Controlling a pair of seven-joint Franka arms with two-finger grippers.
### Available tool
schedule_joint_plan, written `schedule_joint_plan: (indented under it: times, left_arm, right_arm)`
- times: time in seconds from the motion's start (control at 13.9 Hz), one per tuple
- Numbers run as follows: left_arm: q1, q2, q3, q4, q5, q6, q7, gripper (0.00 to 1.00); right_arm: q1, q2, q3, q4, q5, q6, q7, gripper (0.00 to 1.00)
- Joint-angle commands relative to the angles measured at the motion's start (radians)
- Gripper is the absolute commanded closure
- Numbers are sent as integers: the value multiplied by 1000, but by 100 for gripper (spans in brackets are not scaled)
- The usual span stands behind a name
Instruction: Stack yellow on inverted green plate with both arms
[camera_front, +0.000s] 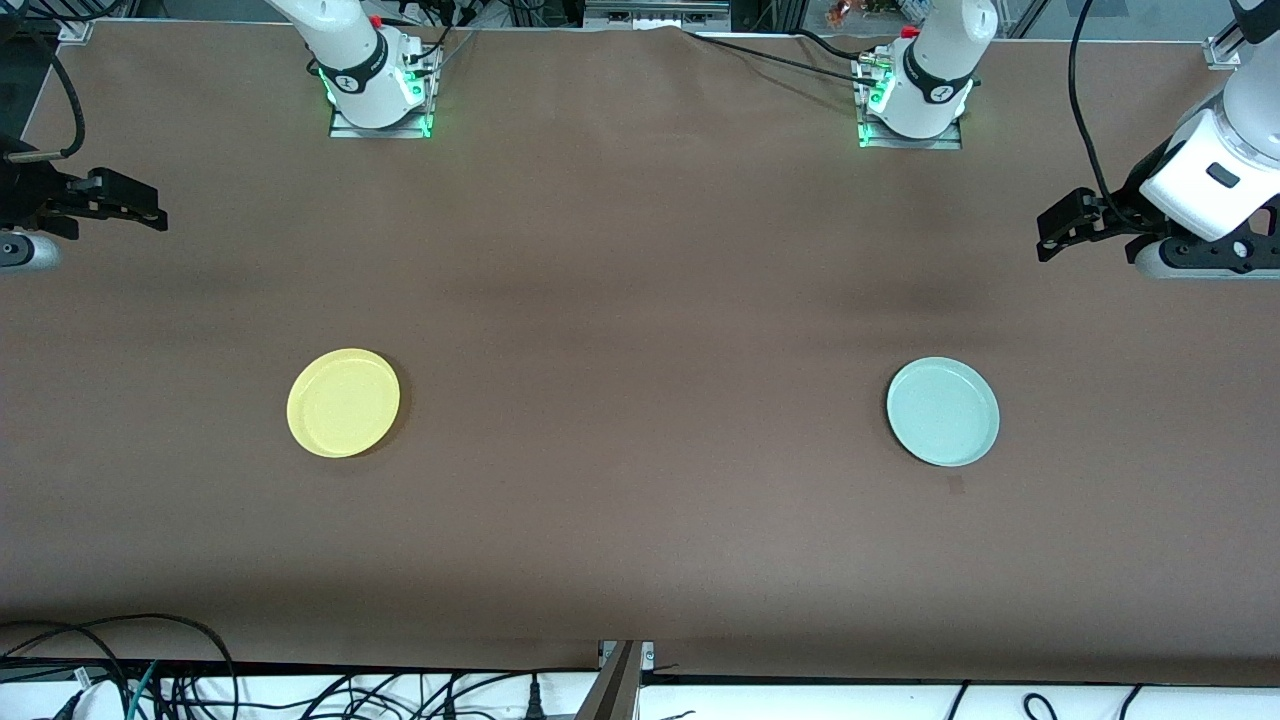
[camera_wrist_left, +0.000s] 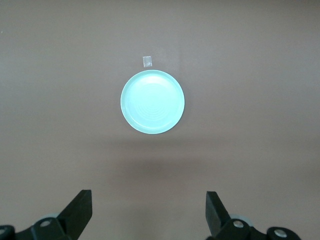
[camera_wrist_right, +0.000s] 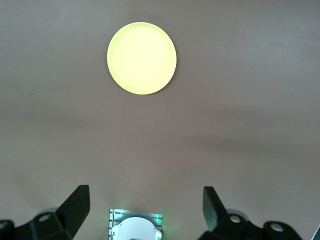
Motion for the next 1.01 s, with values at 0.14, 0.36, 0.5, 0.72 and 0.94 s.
schedule_joint_plan:
  times: [0.14, 0.36, 0.5, 0.72, 0.94]
  left_arm:
    - [6, 16, -4, 24, 0, -17, 1, 0]
    - [8, 5, -7, 37, -2, -18, -2, 0]
    - [-3, 17, -10, 61, 1, -21, 3, 0]
    - [1, 14, -12, 78, 0, -86, -3, 0]
    - [15, 56, -1, 77, 0, -84, 4, 0]
  right_arm:
    - [-8, -6, 6, -9, -7, 5, 11, 0]
    - [-8, -6, 6, -9, -7, 5, 11, 0]
    - [-8, -6, 6, -9, -7, 5, 11, 0]
    - [-8, -6, 6, -10, -7, 5, 11, 0]
    - [-8, -6, 6, -10, -7, 5, 11, 0]
